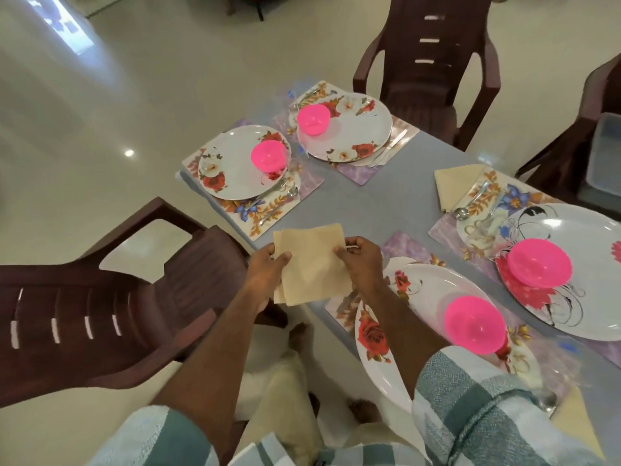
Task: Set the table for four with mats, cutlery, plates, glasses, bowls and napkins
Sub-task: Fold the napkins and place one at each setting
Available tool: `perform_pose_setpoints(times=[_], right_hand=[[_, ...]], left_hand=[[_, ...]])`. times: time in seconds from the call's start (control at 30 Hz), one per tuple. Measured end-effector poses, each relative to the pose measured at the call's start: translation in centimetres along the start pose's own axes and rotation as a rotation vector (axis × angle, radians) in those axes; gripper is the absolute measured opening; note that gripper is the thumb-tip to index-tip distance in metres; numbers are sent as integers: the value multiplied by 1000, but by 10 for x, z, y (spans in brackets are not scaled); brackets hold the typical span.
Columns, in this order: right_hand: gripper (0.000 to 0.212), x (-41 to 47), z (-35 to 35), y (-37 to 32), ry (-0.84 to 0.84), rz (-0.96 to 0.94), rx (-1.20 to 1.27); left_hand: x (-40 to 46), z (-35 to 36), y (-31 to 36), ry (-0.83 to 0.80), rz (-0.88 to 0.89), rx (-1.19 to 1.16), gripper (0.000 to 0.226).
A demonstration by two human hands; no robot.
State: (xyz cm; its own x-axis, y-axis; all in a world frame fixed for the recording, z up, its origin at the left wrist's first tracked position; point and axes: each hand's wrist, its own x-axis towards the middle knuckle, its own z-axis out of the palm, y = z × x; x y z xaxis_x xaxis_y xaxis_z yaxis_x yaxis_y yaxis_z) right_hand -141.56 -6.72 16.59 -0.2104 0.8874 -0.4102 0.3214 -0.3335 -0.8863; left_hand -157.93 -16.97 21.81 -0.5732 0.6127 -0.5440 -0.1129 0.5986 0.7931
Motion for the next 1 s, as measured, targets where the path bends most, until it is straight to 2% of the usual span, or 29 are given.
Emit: perform_pose_setpoints(times=[0.17, 0.33, 0.5, 0.6, 0.7, 0.87, 1.0], right_hand=[[13, 21, 20, -4, 93, 27, 9], [2, 46, 49, -2, 247, 87, 0], [2, 47, 79, -12, 389, 176, -38], [3, 47, 89, -13, 503, 226, -50], [3, 45, 96, -8, 570, 253, -75], [8, 44, 99, 5, 622, 293, -111], [15, 58, 93, 15, 691, 337, -110]], left_hand=[[43, -11, 10, -82, -6, 75, 28], [111, -29, 4, -194, 23, 166, 38], [160, -35, 10, -382, 54, 242, 12], [186, -32, 12, -472, 59, 293, 10], [199, -26, 9, -508, 75, 328, 10], [208, -11, 10, -515, 94, 404, 35], [219, -2, 13, -483, 133, 394, 35]])
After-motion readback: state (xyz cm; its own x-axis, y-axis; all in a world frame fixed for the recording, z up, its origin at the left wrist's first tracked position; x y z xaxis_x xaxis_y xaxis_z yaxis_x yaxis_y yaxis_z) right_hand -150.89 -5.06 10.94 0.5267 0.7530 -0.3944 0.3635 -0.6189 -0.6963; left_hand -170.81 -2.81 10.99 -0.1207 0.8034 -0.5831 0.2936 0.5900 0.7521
